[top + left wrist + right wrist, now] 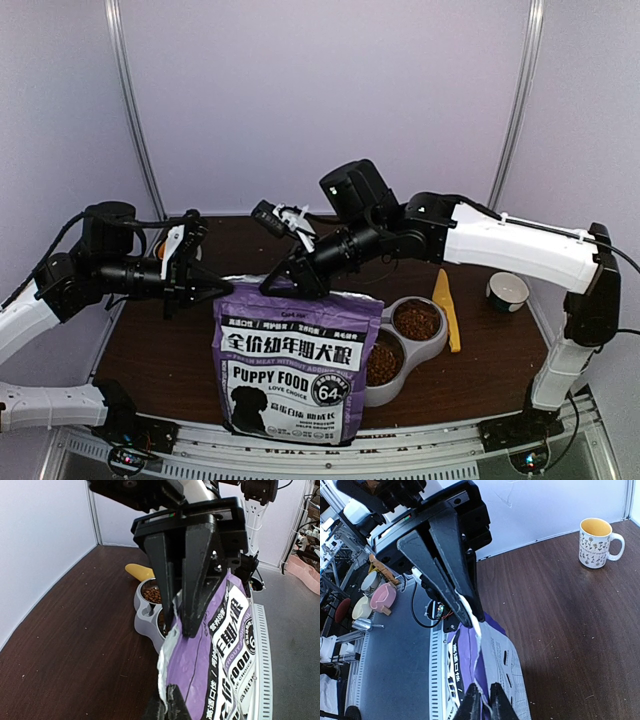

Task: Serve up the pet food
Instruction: Press the seal on the pet food bag.

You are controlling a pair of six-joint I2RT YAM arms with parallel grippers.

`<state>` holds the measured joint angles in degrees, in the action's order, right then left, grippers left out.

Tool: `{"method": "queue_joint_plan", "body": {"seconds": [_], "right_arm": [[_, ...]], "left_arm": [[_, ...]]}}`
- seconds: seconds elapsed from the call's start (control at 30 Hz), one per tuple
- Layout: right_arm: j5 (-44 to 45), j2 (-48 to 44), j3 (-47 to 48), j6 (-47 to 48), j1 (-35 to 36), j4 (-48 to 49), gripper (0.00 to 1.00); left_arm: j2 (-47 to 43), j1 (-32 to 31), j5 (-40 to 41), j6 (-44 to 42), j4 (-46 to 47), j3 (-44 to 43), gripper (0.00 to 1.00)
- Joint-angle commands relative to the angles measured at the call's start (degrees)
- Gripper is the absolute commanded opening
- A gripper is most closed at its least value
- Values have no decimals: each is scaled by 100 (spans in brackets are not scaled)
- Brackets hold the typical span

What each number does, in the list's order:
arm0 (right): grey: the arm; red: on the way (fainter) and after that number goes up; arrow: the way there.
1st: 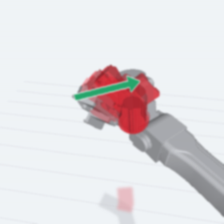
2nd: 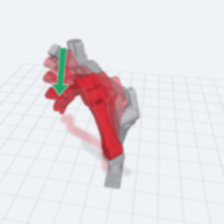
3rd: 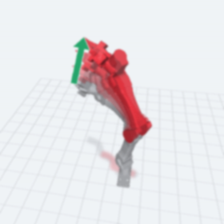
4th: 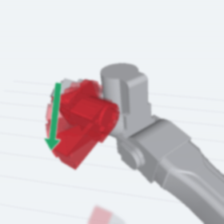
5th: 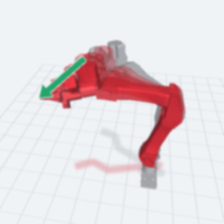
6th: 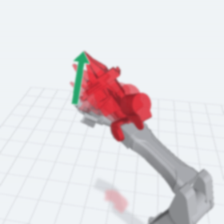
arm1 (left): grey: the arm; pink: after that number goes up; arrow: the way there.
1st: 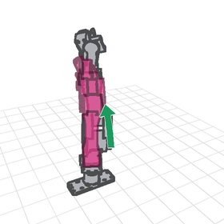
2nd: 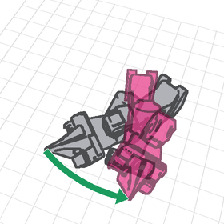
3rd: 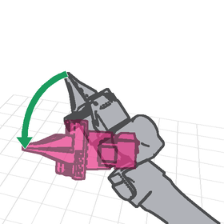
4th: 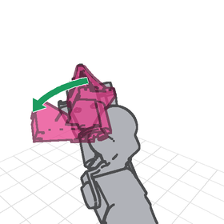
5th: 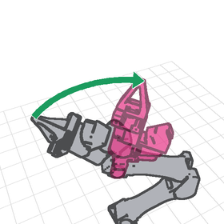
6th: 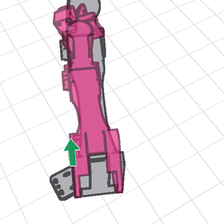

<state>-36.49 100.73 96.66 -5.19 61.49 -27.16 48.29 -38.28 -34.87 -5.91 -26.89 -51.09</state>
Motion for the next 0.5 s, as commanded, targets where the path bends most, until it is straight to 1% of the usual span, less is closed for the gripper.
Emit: {"method": "queue_joint_plan", "body": {"seconds": [0.0,0.3,0.37,0.47], "right_arm": [[-81,204,247,-25,82,82,0],[13,279,296,9,144,90,0],[28,341,362,3,177,101,5],[14,441,449,-21,193,135,6]], "left_arm": [[-63,32,-168,-2,765,-164,0],[-75,34,-202,9,782,-163,0],[-53,40,-218,11,791,-164,0],[-43,35,-236,22,791,-164,0]]}}
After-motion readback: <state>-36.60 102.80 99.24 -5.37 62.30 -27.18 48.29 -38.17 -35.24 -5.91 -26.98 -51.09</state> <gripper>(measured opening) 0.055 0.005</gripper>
